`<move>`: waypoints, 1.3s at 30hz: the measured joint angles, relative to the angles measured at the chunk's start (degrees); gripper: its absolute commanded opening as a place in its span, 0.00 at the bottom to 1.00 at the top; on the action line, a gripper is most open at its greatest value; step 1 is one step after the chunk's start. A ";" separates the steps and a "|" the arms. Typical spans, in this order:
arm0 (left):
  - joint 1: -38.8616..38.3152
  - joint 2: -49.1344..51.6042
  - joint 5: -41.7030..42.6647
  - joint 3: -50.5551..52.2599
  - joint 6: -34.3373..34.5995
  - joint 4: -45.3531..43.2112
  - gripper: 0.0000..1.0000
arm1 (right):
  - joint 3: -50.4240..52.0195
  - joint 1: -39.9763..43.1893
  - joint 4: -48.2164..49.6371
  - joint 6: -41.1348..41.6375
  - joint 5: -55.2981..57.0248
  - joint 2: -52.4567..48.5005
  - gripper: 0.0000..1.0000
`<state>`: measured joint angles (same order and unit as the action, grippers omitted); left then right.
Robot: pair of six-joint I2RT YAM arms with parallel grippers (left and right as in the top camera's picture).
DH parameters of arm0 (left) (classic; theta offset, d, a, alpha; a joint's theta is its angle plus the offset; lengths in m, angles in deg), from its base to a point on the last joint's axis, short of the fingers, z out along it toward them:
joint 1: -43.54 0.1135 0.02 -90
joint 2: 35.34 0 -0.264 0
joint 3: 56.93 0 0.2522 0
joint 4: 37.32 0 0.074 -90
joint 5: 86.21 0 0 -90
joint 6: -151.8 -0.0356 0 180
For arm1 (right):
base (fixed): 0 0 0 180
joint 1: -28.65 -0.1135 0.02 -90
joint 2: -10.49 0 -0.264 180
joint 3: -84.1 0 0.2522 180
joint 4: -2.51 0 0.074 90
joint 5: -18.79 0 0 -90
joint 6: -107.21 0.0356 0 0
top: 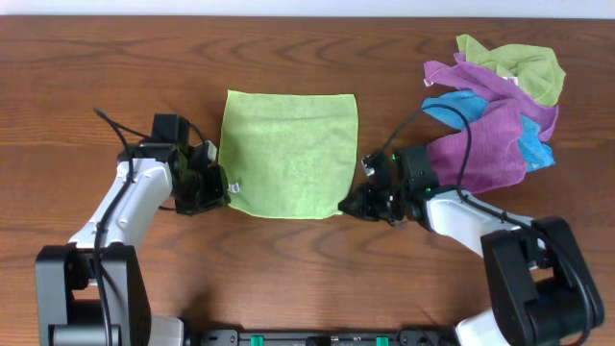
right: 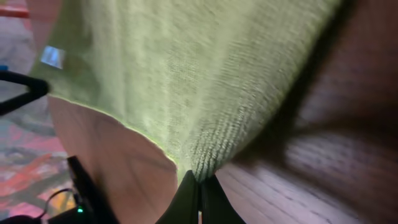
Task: Fold the cloth
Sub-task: 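Fold the bottom edge up toward the top edge with both grippers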
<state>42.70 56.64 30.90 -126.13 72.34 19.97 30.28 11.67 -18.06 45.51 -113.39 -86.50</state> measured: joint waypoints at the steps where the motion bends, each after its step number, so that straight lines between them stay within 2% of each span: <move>1: 0.00 -0.24 0.11 -0.17 0.00 -0.02 0.06 | -0.74 0.00 -0.39 -0.02 -0.22 0.17 0.02; 11: 0.00 -6.75 -0.66 -1.29 2.19 -4.02 0.06 | -8.83 0.00 -10.23 -0.50 5.95 8.13 0.02; 21: -0.13 -4.04 -1.03 -1.49 7.28 -16.39 0.06 | -15.23 2.19 -10.51 -2.51 10.93 3.80 0.01; 28: -0.13 4.66 -1.22 -6.05 8.98 -22.99 0.06 | -25.11 2.69 -10.34 -4.00 11.80 -5.44 0.02; 39: -0.13 25.11 -1.64 -31.17 8.61 -20.26 0.05 | -37.33 4.59 -8.46 -4.66 14.69 -17.40 0.01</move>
<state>42.57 81.76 29.26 -157.30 80.95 -0.29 -7.05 16.26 -26.52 40.85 -98.70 -103.89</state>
